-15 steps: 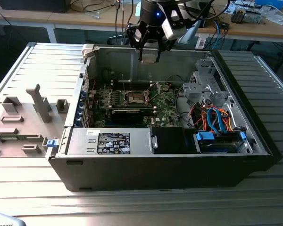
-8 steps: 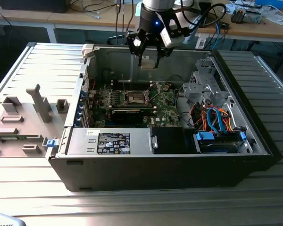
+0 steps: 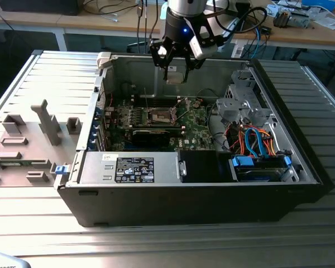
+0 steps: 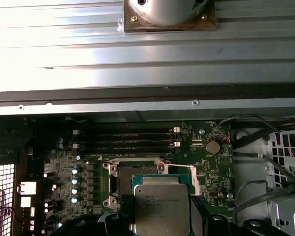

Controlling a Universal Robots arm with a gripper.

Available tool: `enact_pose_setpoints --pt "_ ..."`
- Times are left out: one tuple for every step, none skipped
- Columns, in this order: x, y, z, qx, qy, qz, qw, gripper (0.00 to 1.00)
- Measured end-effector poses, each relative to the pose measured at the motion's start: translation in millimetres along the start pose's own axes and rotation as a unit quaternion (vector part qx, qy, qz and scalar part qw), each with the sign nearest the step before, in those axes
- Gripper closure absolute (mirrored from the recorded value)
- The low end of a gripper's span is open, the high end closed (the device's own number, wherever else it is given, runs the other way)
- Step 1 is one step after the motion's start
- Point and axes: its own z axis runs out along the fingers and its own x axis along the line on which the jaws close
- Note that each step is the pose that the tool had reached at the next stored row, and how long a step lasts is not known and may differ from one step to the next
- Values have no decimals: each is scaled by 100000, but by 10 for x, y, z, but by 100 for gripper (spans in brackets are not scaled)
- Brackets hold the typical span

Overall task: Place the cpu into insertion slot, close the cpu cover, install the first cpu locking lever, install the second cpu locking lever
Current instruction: 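Place the cpu into insertion slot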

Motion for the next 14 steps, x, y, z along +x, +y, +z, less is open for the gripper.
enact_pose_setpoints --pt "0 0 2 -1 1 0 100000 46" --pt "-1 -3 31 -2 1 -2 100000 46" --pt "0 -6 62 -2 -3 4 100000 46" --pt "1 -6 63 -1 -3 5 100000 46" --pt "2 -6 64 -2 -6 7 100000 46" --pt "4 -6 65 -2 -4 8 100000 46" --pt "6 -7 65 0 -5 1 100000 46" --pt "7 -7 66 -1 -2 1 100000 46" --pt "7 -7 66 3 2 -7 100000 46" --pt "8 -7 67 1 0 -4 100000 46" --pt "8 -7 67 -1 -1 -1 100000 46" --pt "8 -7 67 -2 -1 1 100000 46" --pt "8 -7 67 0 0 2 100000 46" --pt "8 -7 67 -1 -3 2 100000 46"
